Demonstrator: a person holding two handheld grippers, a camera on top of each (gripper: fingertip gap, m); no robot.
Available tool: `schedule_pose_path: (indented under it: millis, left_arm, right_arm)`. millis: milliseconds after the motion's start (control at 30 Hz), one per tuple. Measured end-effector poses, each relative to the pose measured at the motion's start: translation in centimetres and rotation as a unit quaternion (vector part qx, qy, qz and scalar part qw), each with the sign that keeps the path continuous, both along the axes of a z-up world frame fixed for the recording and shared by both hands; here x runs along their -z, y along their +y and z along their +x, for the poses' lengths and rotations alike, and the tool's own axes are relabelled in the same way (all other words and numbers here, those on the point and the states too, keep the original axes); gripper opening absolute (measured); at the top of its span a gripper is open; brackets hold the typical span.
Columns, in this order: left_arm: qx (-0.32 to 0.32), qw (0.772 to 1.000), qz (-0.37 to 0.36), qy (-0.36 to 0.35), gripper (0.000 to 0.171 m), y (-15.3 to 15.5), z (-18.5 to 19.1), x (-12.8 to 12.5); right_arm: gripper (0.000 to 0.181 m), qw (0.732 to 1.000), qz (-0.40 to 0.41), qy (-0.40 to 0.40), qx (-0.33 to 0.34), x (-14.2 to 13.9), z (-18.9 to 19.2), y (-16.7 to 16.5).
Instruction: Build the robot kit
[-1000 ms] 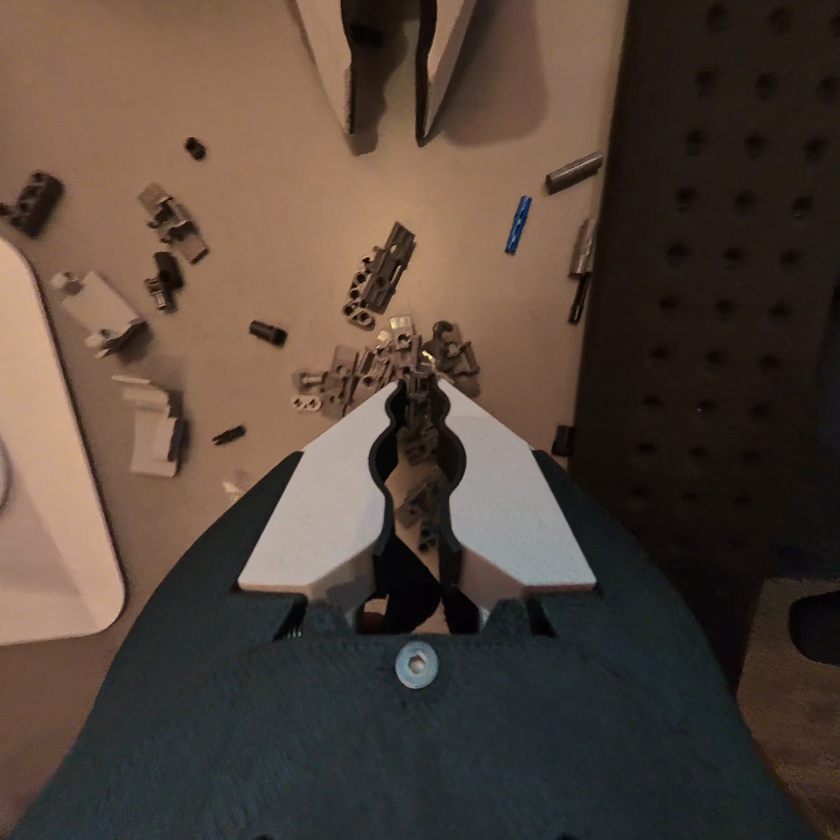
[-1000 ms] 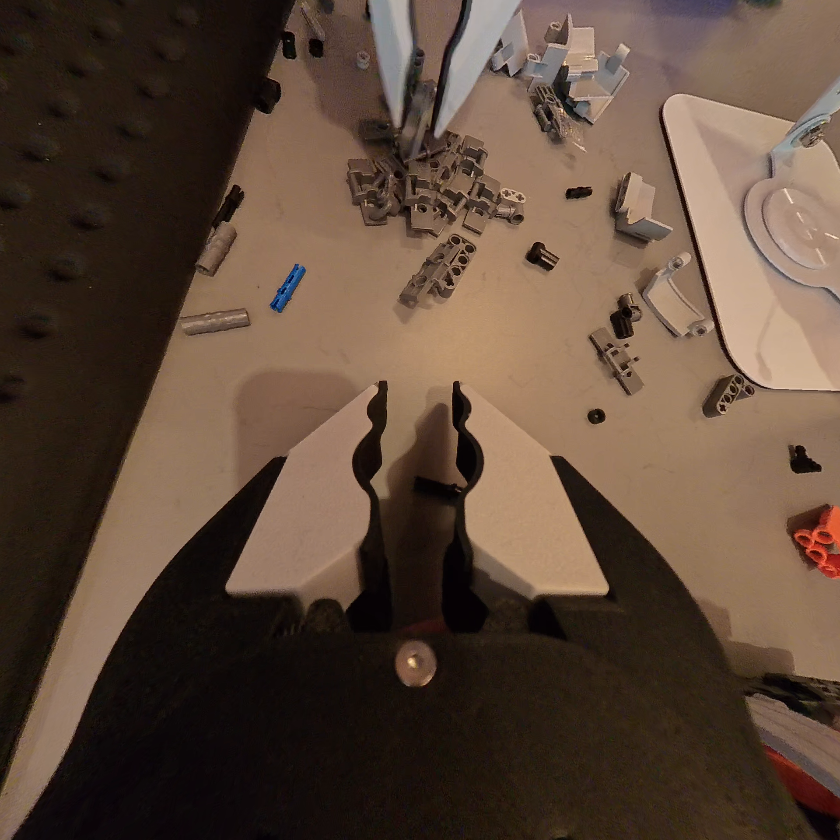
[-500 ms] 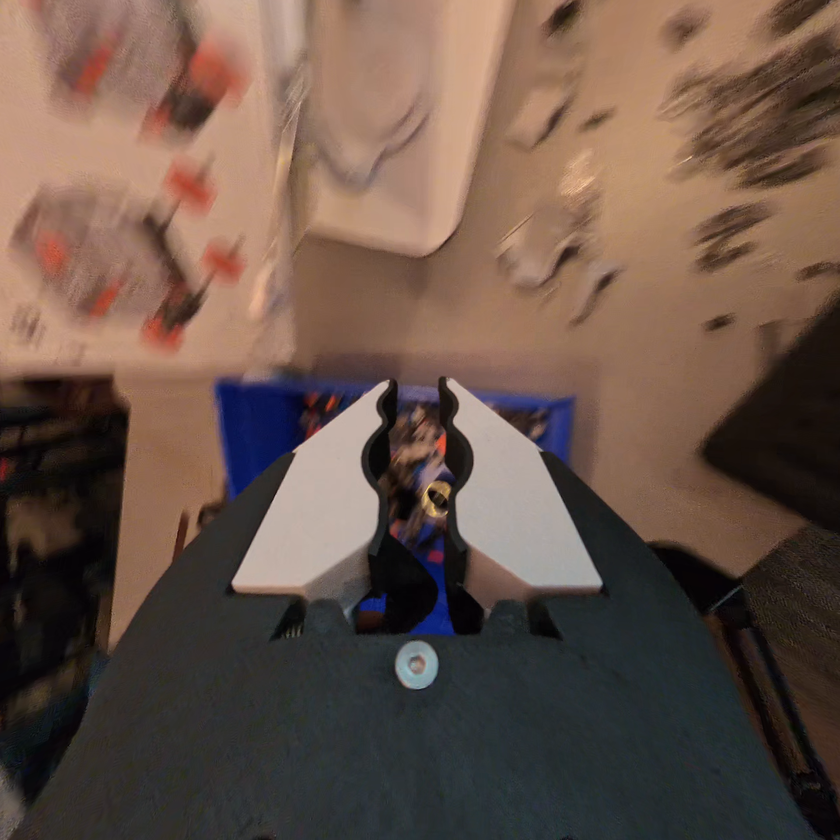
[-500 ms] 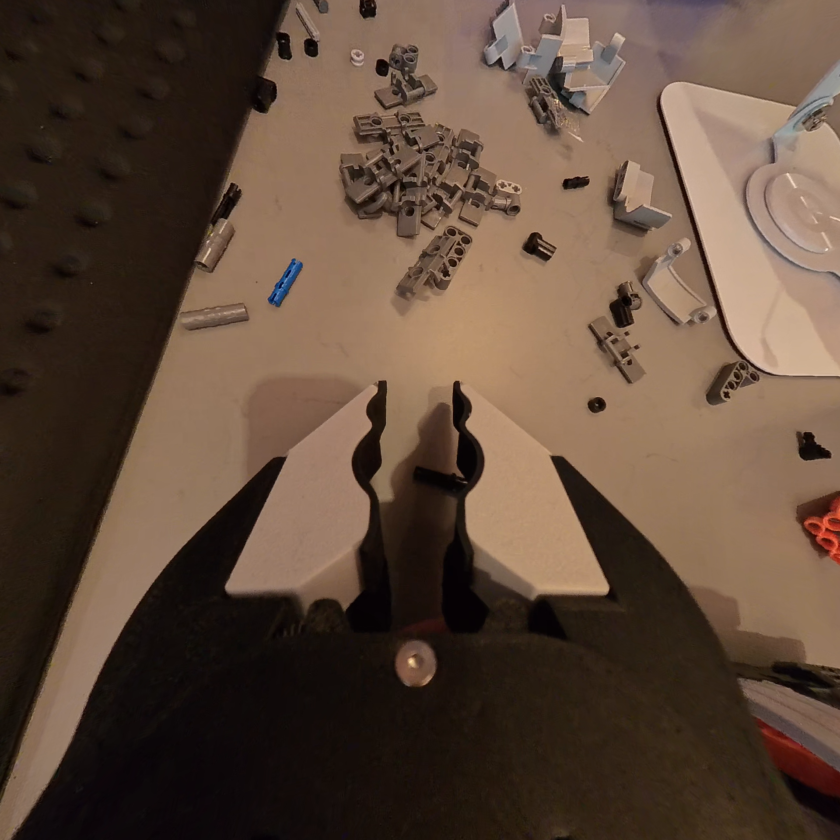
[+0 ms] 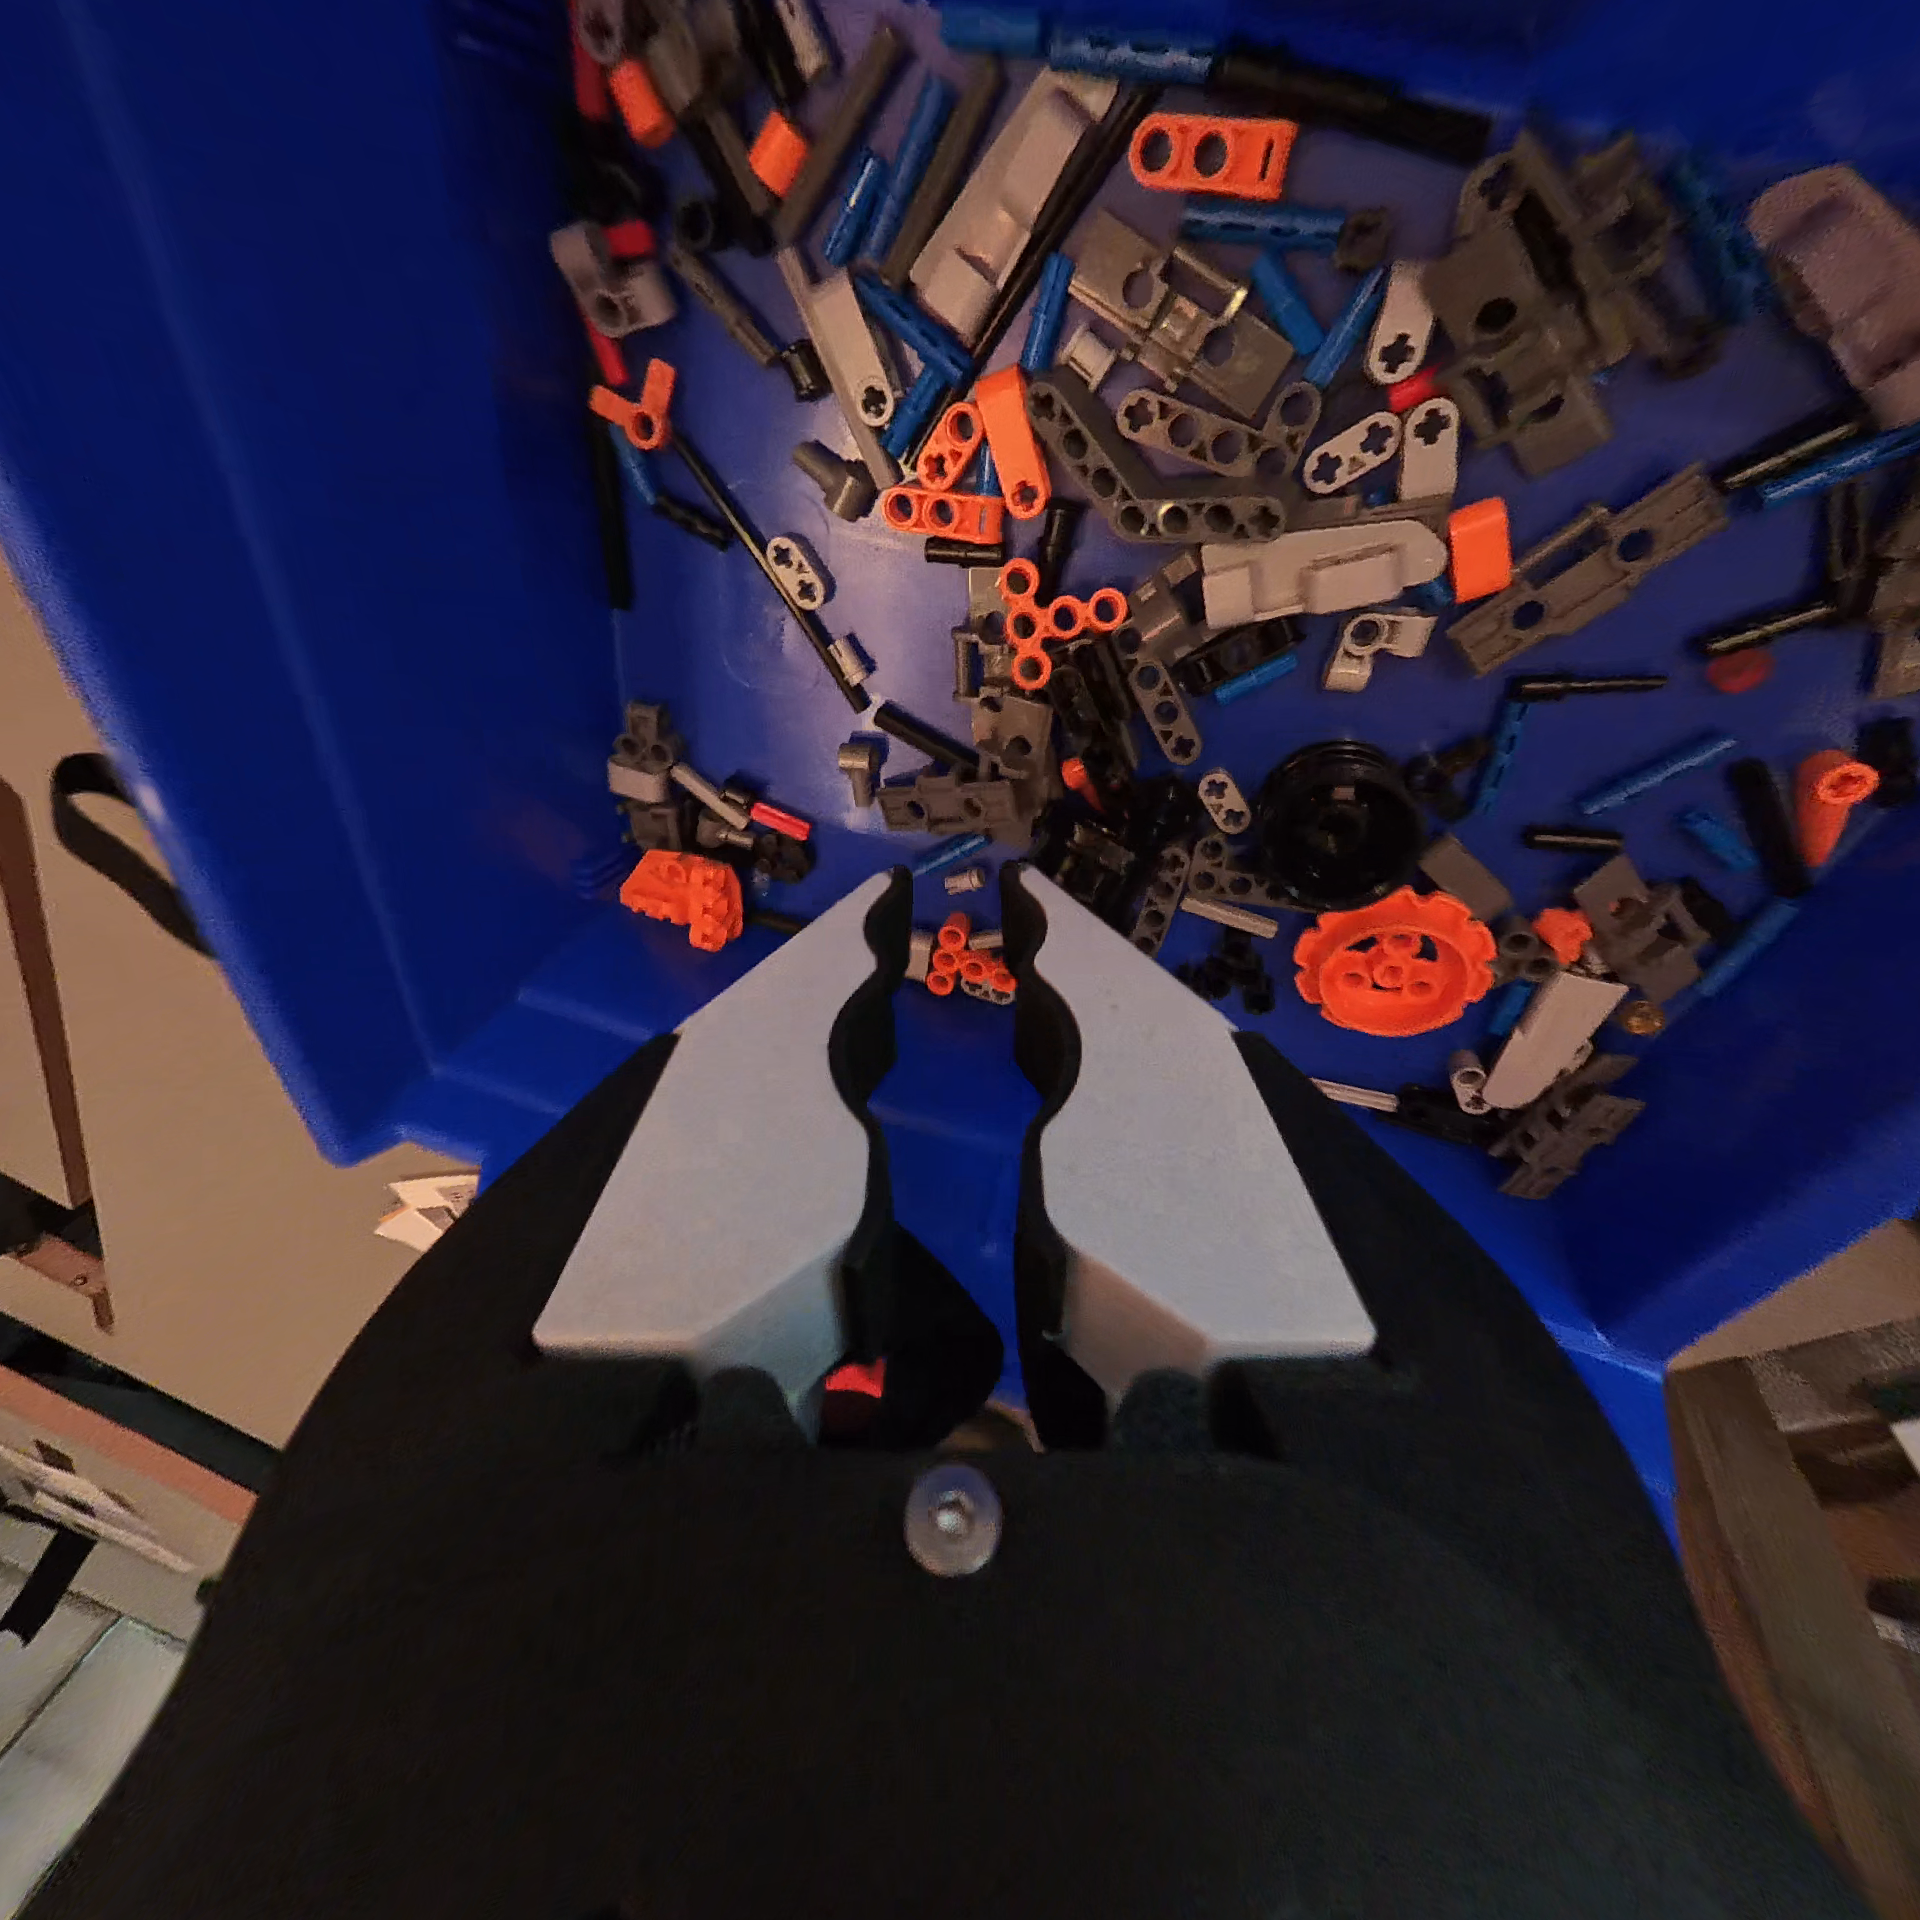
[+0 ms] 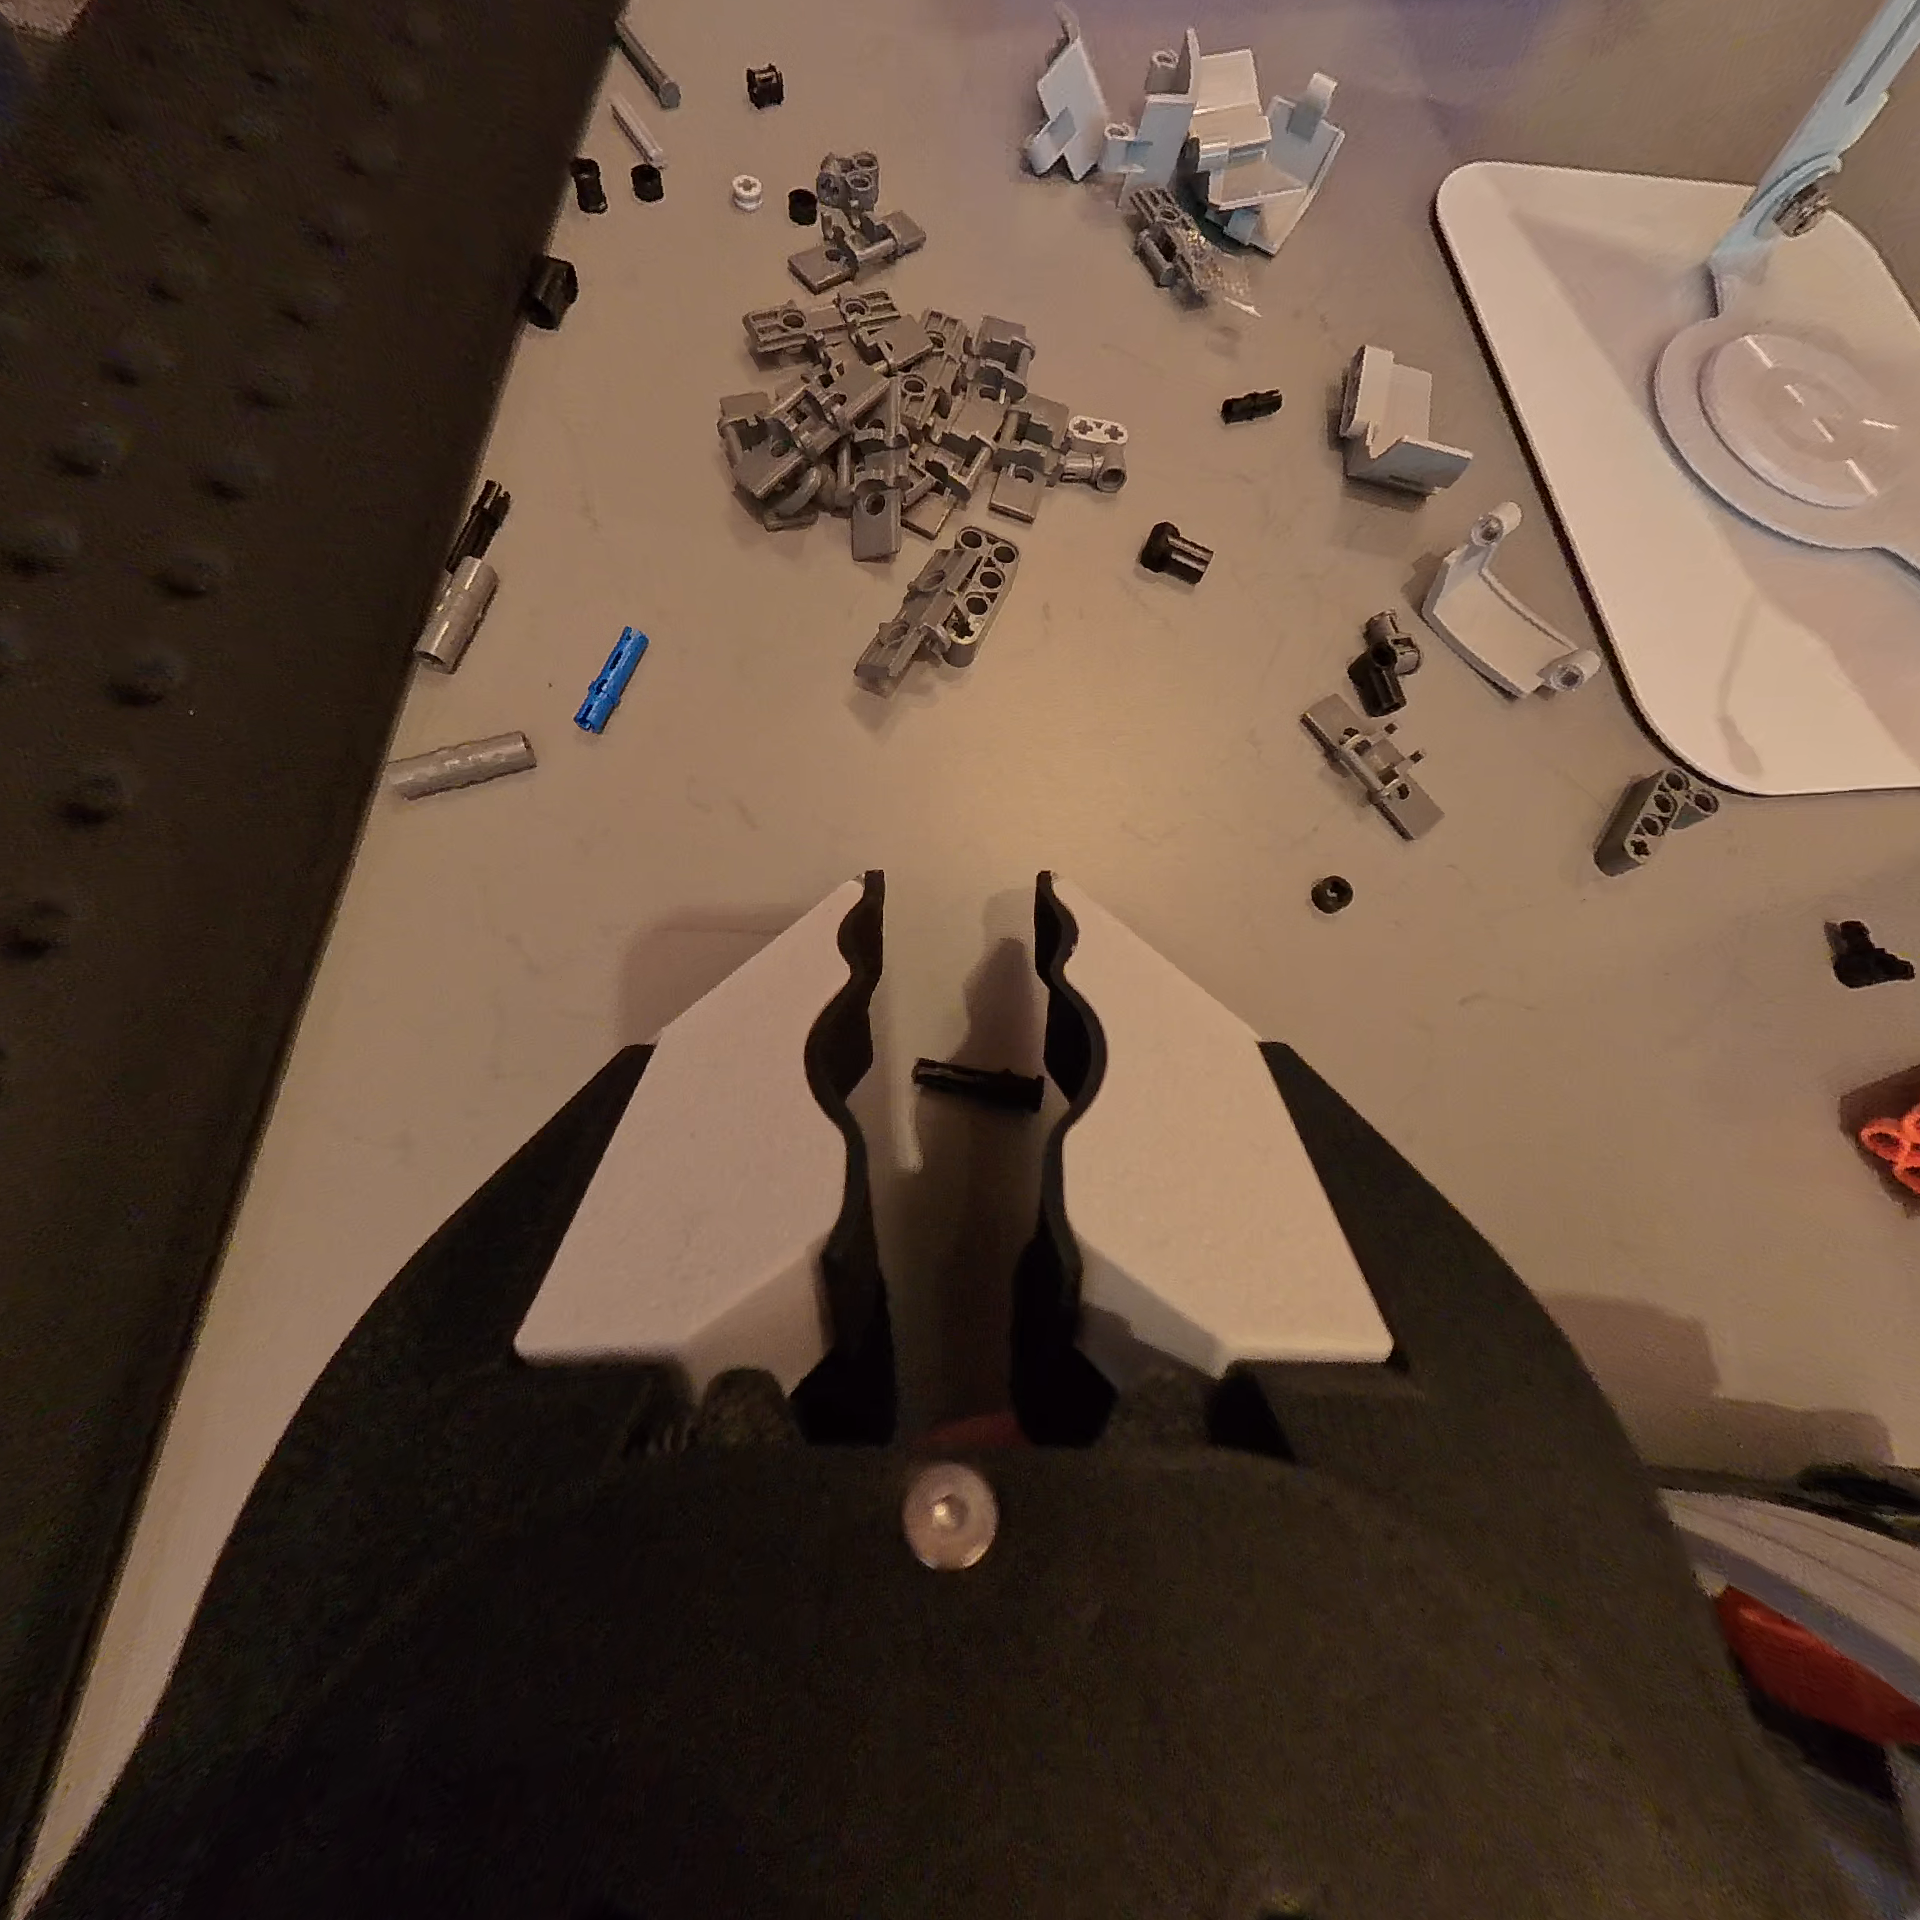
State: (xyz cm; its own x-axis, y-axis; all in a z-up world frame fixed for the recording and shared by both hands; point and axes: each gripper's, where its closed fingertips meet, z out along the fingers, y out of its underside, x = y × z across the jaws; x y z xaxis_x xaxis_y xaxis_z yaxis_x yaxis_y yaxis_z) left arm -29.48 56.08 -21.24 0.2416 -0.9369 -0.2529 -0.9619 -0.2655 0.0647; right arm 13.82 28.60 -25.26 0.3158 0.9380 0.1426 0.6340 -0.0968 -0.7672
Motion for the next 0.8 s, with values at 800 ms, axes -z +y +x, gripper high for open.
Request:
schedule_pose_path:
  millis: [800]
  left_arm:
    - [0.017,0.991,-0.131,0.001,0.024,-1.8,0.5,4.1]
  right_arm:
    - [0.026,1.000,-0.001,0.001,-0.008,0.0,0.0,-0.3]
